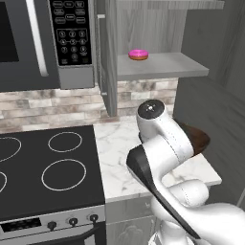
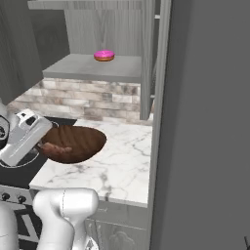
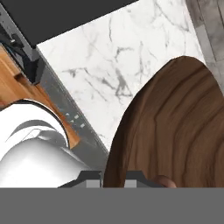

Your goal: Pick the potato from the cabinet and place it in the bowl. Then pick the bowl and place it in the sink. Then turn on the sink facuet.

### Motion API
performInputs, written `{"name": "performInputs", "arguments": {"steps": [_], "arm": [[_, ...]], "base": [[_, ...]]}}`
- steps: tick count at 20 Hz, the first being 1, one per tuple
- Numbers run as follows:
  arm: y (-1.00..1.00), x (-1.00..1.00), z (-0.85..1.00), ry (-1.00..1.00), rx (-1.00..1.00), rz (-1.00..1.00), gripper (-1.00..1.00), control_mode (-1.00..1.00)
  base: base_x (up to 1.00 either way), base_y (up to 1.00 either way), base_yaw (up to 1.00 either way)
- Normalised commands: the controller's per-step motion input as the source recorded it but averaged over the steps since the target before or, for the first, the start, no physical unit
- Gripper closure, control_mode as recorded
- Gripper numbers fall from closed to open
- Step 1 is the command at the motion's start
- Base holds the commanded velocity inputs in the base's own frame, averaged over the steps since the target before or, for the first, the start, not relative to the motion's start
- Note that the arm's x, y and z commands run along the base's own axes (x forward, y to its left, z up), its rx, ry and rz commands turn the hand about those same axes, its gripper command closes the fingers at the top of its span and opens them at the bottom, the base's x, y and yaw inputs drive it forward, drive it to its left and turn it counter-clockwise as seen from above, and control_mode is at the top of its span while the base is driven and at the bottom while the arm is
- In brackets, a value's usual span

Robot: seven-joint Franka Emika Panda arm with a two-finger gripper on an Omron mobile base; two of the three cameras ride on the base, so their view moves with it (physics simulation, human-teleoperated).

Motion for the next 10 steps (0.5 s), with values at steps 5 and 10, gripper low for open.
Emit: {"name": "performInputs", "arguments": {"steps": [5,10], "arm": [[-0.03,-0.15,0.00,-0.08,-0.01,0.51,1.00,-1.00],[0.00,-0.02,0.00,-0.11,0.00,0.48,1.00,-1.00]], "base": [[0.00,0.00,0.00],[0.00,0.00,0.00]]}}
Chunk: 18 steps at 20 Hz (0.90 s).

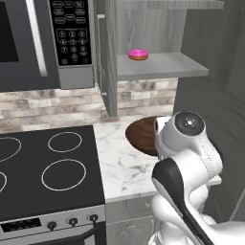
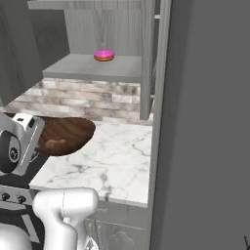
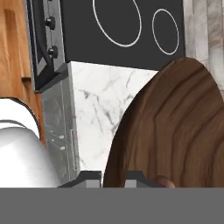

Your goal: Pick the potato from the cabinet and place it in the bowl. Then pick the bowl and place it in the sink. Then turn on the sink facuet.

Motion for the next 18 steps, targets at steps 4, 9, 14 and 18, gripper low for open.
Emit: {"name": "performInputs", "arguments": {"steps": [4,9,14,18], "arm": [[0.00,-0.13,0.00,-0.08,0.03,0.20,1.00,-1.00],[0.00,-0.19,0.00,-0.01,0.03,0.06,1.00,-1.00],[0.00,-0.07,0.00,0.00,0.00,0.00,1.00,1.00],[0.00,0.00,0.00,0.00,0.00,0.00,1.00,1.00]], "base": [[0.00,0.00,0.00],[0.00,0.00,0.00],[-0.57,0.11,0.00],[-1.00,0.31,0.14]]}}
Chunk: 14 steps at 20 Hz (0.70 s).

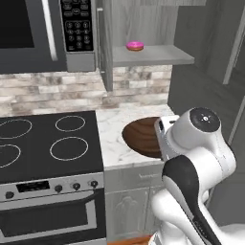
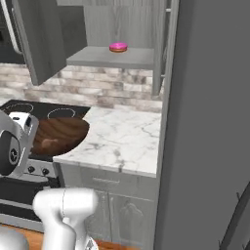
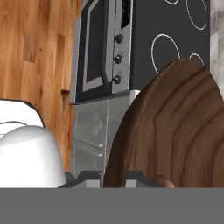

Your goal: Pick the potato from the cabinet and place it in the bowl. Then pick the bowl and place it in the sink. Then turn on the sink facuet.

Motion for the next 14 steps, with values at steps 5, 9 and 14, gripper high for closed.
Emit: {"name": "performInputs", "arguments": {"steps": [5,9,14], "arm": [[0.00,0.00,0.00,0.00,0.00,0.00,1.00,1.00],[0.00,0.00,0.00,0.00,0.00,0.00,1.00,1.00],[0.00,0.00,0.00,0.00,0.00,0.00,1.00,1.00]], "base": [[-0.53,0.49,0.77],[-0.04,0.25,1.00],[-0.01,0.22,1.00]]}}
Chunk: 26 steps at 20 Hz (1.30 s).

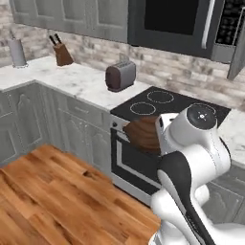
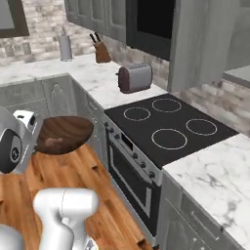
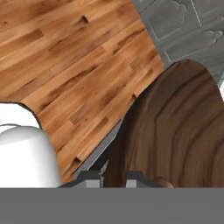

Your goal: Pick the potato from the cabinet and place it in the bowl. Then pick the bowl and place it in the sink. Then turn on the sink facuet.

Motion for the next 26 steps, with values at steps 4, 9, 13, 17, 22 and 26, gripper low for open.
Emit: {"name": "performInputs", "arguments": {"steps": [4,9,13,17,22,26], "arm": [[0.00,0.00,0.00,0.00,0.00,0.00,1.00,1.00],[0.00,0.00,0.00,0.00,0.00,0.00,1.00,1.00],[0.00,0.00,0.00,0.00,0.00,0.00,1.00,1.00],[0.00,0.00,0.00,0.00,0.00,0.00,1.00,1.00],[0.00,0.00,0.00,0.00,0.00,0.00,1.00,1.00],[0.00,0.00,0.00,0.00,0.00,0.00,1.00,1.00]], "base": [[0.05,0.10,0.94],[0.33,0.04,0.87],[0.86,0.00,0.71],[1.00,0.06,0.20],[1.00,0.00,0.00],[1.00,0.00,0.00]]}}
